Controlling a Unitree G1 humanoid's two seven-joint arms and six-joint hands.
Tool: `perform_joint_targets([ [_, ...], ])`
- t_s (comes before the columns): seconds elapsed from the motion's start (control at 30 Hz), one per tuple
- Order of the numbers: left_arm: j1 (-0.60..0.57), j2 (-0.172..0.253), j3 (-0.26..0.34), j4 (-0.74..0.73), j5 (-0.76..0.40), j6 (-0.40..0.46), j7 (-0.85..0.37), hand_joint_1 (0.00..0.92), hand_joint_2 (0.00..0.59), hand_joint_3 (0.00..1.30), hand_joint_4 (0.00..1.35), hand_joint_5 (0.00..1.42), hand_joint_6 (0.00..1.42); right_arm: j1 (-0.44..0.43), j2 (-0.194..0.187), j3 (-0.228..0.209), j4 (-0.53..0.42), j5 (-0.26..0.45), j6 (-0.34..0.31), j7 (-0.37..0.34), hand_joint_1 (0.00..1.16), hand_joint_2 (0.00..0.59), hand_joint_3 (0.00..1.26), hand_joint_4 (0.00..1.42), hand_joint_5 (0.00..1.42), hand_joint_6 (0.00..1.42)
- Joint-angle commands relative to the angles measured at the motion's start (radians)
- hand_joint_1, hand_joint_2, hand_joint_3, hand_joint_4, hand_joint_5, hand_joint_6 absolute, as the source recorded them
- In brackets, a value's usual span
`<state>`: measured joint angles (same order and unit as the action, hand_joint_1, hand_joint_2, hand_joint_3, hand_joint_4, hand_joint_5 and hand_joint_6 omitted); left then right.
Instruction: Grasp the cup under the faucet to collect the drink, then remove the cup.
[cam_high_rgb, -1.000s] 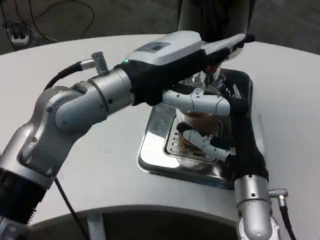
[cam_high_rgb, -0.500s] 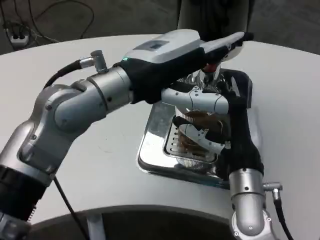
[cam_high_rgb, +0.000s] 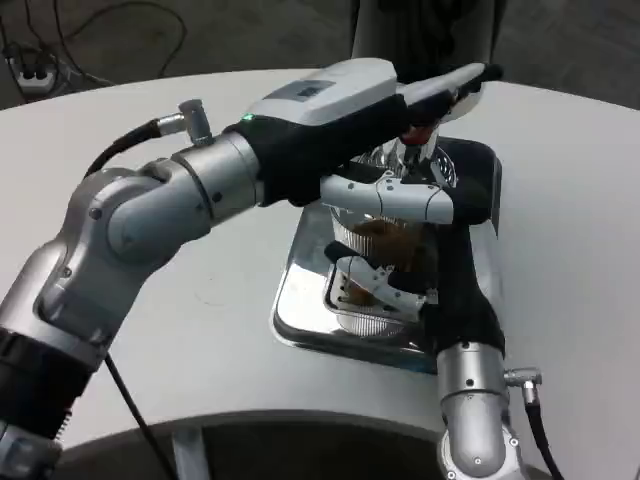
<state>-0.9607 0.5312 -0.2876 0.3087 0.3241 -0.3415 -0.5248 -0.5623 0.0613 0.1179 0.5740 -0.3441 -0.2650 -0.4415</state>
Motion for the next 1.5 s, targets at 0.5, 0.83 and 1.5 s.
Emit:
perform_joint_targets([
  [0.5,0.046,0.016,0.001,0.067,0.001,0.033,-0.044,0.000,0.069,0.00,0.00,0.11,0.04,-0.087,-0.021,-0.044,0.156,0.020,-0.024,-0.067,0.89,0.162,0.31,0.53,0.57,0.45],
  [0.83,0.097,-0.053,0.125,0.083,-0.244,0.151,-0.065,0.000,0.068,0.00,0.00,0.06,0.04,-0.070,-0.035,-0.053,0.150,0.022,-0.044,-0.093,0.94,0.140,0.65,0.78,0.94,0.90],
  [1.5,0.153,-0.115,0.213,-0.008,-0.401,0.264,-0.073,0.000,0.067,0.00,0.00,0.04,0.03,-0.011,-0.027,-0.025,0.060,-0.005,-0.043,-0.101,0.95,0.082,0.83,0.88,1.09,1.12],
])
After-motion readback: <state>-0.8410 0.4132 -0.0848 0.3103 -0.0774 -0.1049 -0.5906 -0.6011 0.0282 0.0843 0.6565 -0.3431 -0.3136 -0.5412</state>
